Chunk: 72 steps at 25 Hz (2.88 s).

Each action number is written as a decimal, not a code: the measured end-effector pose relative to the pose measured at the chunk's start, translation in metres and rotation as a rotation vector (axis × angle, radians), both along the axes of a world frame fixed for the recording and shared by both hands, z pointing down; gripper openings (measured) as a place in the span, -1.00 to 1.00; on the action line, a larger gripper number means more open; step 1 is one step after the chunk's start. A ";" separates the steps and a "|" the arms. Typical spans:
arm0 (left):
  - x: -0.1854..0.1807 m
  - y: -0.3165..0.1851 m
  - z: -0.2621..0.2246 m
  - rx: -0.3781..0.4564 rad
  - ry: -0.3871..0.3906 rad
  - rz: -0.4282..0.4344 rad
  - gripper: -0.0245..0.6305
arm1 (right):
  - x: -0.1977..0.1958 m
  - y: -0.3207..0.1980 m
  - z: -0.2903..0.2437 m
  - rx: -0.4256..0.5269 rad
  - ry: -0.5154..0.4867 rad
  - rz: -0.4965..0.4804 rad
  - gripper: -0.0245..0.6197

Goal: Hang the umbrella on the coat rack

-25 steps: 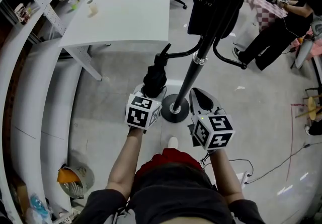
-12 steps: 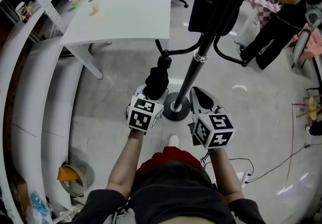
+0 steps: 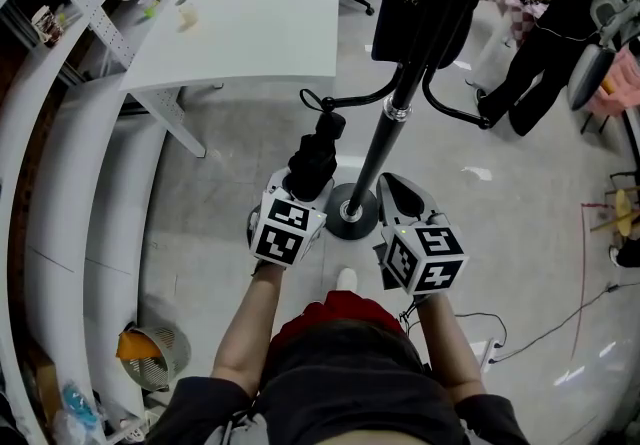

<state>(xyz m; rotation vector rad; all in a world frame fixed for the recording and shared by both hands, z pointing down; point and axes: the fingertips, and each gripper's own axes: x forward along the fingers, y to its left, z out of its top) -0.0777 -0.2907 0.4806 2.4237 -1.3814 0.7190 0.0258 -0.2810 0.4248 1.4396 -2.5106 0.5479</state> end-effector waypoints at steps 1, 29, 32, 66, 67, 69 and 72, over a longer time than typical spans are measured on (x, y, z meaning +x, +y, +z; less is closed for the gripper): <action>0.000 0.001 -0.001 -0.001 -0.004 0.003 -0.43 | 0.000 0.000 0.000 -0.002 -0.002 -0.001 -0.87; 0.019 -0.003 -0.001 -0.095 0.006 0.134 -0.44 | 0.010 -0.003 0.007 -0.035 -0.033 0.006 -0.87; 0.021 -0.004 -0.001 -0.104 0.013 0.148 -0.43 | 0.009 -0.002 0.008 -0.038 -0.033 0.003 -0.87; 0.038 0.010 -0.001 -0.267 0.212 0.463 -0.43 | 0.009 -0.003 0.011 -0.055 -0.030 0.005 -0.87; 0.039 0.010 0.000 -0.265 0.202 0.463 -0.43 | 0.010 -0.003 0.011 -0.055 -0.030 0.007 -0.87; 0.042 0.011 0.003 -0.264 0.171 0.463 -0.43 | 0.011 -0.003 0.010 -0.054 -0.029 0.011 -0.87; 0.046 0.013 0.009 -0.263 0.141 0.462 -0.43 | 0.011 -0.001 0.010 -0.053 -0.028 0.018 -0.87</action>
